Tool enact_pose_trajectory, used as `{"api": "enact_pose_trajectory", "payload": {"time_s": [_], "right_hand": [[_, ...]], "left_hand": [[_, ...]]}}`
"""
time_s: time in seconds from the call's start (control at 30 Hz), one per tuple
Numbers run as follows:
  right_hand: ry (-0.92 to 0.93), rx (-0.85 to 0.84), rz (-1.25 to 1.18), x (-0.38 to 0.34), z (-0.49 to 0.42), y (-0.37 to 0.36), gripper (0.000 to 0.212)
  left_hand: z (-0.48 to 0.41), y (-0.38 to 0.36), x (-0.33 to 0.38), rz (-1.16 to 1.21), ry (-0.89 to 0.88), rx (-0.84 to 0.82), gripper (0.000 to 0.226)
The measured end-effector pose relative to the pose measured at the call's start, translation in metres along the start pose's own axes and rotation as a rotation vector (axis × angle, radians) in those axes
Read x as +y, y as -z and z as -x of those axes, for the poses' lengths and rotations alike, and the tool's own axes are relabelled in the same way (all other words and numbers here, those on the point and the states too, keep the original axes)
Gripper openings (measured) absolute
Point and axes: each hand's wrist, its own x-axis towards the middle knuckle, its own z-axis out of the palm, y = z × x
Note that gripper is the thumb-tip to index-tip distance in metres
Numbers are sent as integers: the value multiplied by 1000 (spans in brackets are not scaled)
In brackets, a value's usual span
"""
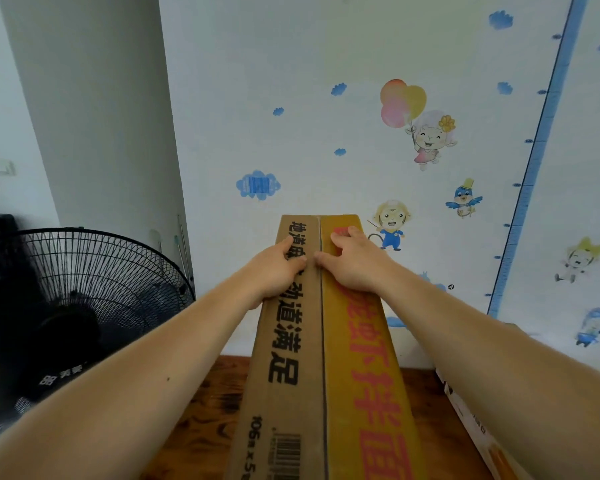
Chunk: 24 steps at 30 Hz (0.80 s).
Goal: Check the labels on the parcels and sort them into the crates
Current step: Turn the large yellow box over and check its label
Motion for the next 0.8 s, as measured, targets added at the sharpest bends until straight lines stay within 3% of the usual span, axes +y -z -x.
{"api": "enact_pose_trajectory", "payload": {"time_s": [0.5, 0.8], "right_hand": [[-8, -153, -94, 22, -46, -42, 61], [-10, -280, -82, 32, -72, -59, 59]], "left_hand": [[-45, -14, -25, -29, 169, -77, 63], [-74, -19, -43, -308, 151, -171, 65]]}}
